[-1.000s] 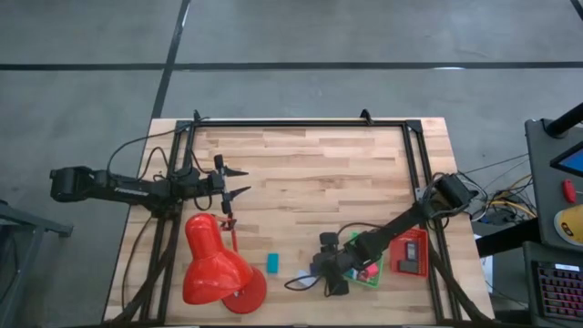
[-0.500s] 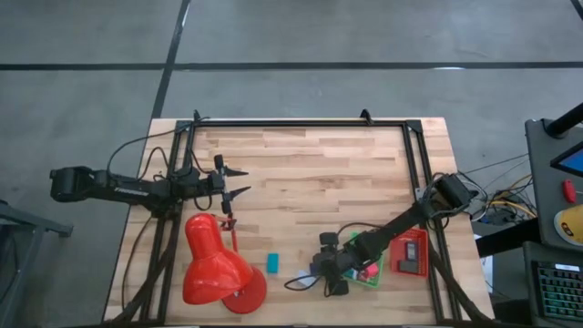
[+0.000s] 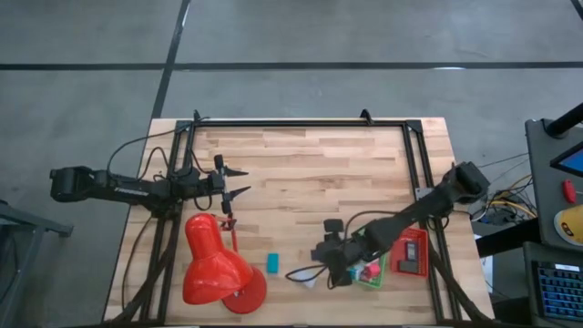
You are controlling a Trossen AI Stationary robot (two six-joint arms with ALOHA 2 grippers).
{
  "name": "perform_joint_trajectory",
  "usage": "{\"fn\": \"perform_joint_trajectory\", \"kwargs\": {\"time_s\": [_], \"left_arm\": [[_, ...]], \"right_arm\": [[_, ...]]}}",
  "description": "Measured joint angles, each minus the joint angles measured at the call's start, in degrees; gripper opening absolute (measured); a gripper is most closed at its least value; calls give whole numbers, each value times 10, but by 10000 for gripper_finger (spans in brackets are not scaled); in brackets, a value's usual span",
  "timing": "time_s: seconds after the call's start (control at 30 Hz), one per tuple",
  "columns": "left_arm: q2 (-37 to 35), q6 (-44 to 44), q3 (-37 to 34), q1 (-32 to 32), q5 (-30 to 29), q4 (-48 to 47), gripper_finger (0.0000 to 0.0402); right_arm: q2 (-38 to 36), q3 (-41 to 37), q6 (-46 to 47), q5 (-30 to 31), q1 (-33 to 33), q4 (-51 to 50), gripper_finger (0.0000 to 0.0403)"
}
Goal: Pick & Place Office items
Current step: Put the dark blue digital clock into the red basket
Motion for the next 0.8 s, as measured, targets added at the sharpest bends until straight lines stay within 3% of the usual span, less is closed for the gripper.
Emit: {"fn": "perform_joint_trajectory", "kwargs": {"time_s": [0.2,0.57,0.8], "left_arm": [[0,0,0,0,0,-2,218],[0,0,0,0,0,-6,218],[0,0,0,0,0,-6,218]], "right_arm": [[-50,42,3,19,-3,-108,161],[-109,100,67,-36,7,-412,168],[-172,40,86,-34,34,-399,171]]}}
